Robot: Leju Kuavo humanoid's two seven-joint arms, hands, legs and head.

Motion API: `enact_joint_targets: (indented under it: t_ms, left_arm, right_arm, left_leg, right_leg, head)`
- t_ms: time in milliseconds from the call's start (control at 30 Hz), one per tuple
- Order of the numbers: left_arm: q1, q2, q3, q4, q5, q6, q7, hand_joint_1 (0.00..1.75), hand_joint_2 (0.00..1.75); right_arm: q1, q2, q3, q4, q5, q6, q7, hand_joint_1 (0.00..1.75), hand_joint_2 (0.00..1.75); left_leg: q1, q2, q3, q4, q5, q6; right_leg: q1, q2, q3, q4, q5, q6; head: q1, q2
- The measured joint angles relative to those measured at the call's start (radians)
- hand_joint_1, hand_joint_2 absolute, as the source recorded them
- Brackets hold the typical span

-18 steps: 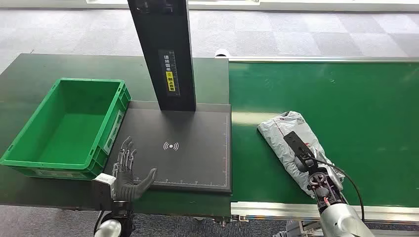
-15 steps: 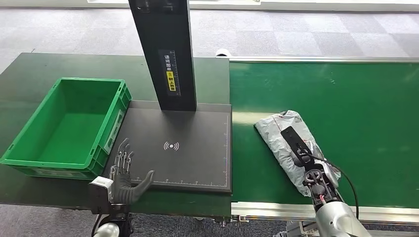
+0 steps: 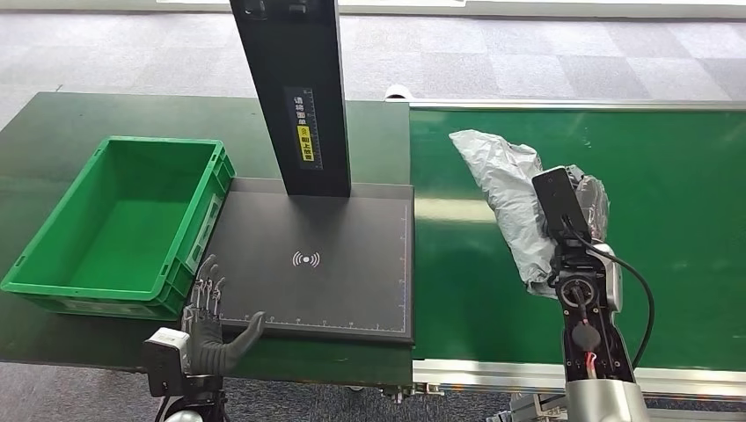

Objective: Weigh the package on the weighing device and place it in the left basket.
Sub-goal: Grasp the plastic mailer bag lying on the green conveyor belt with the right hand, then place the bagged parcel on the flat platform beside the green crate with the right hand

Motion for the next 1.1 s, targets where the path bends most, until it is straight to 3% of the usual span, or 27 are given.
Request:
enact_joint_targets:
  t_ms: [433, 600, 767, 1100]
  left_arm:
    - [0.002, -0.009, 0.008, -0.002, -0.004, -0.006, -0.003, 0.00, 1.75]
    - [-0.011, -0.013, 0.009, -0.001, -0.014, -0.025, -0.005, 0.00, 1.75]
    - [-0.051, -0.018, 0.007, 0.006, -0.019, -0.033, -0.003, 0.00, 1.75]
    - [-0.081, -0.015, 0.018, 0.007, -0.011, -0.004, 0.016, 0.00, 1.75]
  right_arm:
    - [0.041, -0.005, 0.035, -0.125, -0.009, -0.007, -0.024, 1.75, 1.75]
    - [0.035, 0.017, 0.093, -0.138, -0.038, 0.054, -0.036, 1.75, 1.75]
    - [-0.041, 0.092, 0.214, -0.044, -0.129, 0.128, -0.047, 1.75, 1.75]
    - [-0.101, 0.281, 0.412, 0.106, -0.207, 0.168, -0.049, 1.75, 1.75]
  left_leg:
    - [0.000, 0.000, 0.000, 0.000, 0.001, 0.000]
    - [0.000, 0.000, -0.001, 0.000, 0.001, 0.000]
    - [0.000, 0.001, -0.001, 0.000, 0.003, -0.003]
    - [0.000, 0.001, -0.003, 0.000, 0.004, -0.003]
  right_leg:
    - [0.000, 0.000, 0.000, 0.000, 0.001, 0.000]
    - [0.000, 0.000, 0.000, 0.001, 0.001, 0.000]
    - [0.001, 0.002, -0.002, 0.002, 0.002, -0.002]
    - [0.001, 0.001, -0.005, 0.004, 0.002, -0.002]
  head:
    - [0.000, 0.000]
    - [0.000, 0.000]
    - [0.000, 0.000]
    - [0.000, 0.000]
